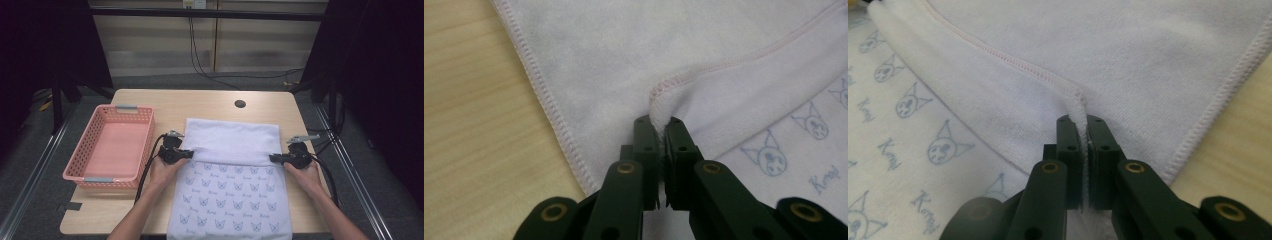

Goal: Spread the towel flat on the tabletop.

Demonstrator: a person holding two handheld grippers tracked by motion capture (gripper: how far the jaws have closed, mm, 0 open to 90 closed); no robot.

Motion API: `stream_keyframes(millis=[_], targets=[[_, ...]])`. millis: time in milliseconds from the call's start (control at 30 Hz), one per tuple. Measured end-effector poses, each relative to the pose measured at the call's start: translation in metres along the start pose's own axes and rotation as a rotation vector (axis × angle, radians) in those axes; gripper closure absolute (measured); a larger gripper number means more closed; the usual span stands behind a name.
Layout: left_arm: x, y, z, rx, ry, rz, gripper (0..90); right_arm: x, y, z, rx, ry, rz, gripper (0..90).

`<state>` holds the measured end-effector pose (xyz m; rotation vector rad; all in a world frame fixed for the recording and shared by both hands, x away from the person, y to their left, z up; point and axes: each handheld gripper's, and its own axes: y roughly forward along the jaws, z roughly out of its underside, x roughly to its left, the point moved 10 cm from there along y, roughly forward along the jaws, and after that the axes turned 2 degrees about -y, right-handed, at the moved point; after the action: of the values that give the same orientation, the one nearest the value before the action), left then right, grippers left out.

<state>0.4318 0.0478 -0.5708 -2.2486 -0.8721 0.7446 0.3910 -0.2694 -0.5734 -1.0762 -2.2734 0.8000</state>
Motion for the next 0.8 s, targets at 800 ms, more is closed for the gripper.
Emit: stream_keyframes(millis=[800], targets=[[0.044, 0.029, -0.046, -0.048, 0.004, -0.084, 86.1, -0.051, 0.047, -0.057, -0.014, 0.054, 0.138, 87.1]])
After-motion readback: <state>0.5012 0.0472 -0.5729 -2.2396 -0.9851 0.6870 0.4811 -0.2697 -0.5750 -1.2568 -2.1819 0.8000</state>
